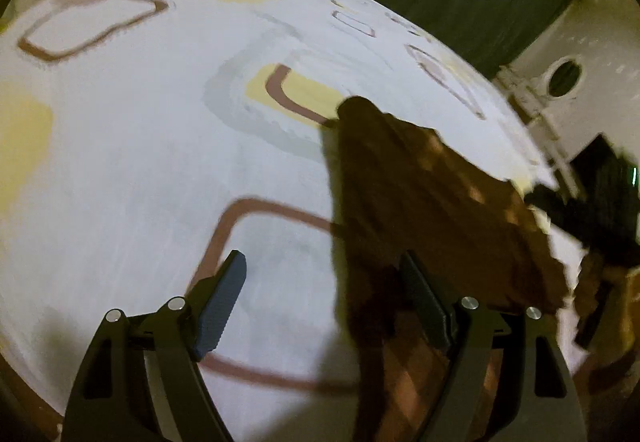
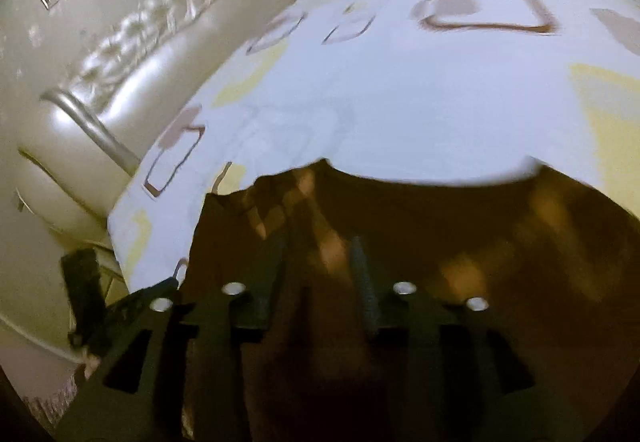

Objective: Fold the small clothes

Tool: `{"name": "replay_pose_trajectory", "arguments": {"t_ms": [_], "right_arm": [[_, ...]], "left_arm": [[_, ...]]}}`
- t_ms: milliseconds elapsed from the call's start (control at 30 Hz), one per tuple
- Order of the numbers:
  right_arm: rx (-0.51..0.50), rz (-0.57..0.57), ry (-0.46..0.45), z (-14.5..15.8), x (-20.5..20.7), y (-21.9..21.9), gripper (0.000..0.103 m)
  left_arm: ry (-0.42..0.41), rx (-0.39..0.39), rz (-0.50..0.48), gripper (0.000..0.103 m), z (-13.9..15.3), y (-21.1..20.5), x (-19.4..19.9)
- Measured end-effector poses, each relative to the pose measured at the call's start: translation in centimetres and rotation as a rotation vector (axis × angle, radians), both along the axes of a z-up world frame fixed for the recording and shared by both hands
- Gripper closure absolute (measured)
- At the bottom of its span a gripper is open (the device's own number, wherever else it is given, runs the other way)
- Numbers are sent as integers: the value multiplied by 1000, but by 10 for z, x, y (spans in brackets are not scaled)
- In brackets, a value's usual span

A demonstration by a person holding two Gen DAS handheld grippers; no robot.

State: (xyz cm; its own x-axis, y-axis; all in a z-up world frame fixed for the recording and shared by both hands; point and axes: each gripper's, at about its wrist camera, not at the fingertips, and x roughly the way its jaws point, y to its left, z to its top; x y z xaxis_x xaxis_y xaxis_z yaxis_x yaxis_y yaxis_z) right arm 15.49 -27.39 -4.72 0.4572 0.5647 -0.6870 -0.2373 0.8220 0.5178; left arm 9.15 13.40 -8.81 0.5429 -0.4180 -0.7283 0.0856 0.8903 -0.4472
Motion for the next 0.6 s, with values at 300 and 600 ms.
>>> {"name": "replay_pose_trajectory", "arguments": {"t_ms": [300,600], "right_arm": [[96,-222,102,-23,-152,-141,54],[176,-95,203,-50,-224,-155,54]], "left_arm": [[67,-58,-166,25,6,4,-55],[139,-72,-278,24,0,-17,-82]]}}
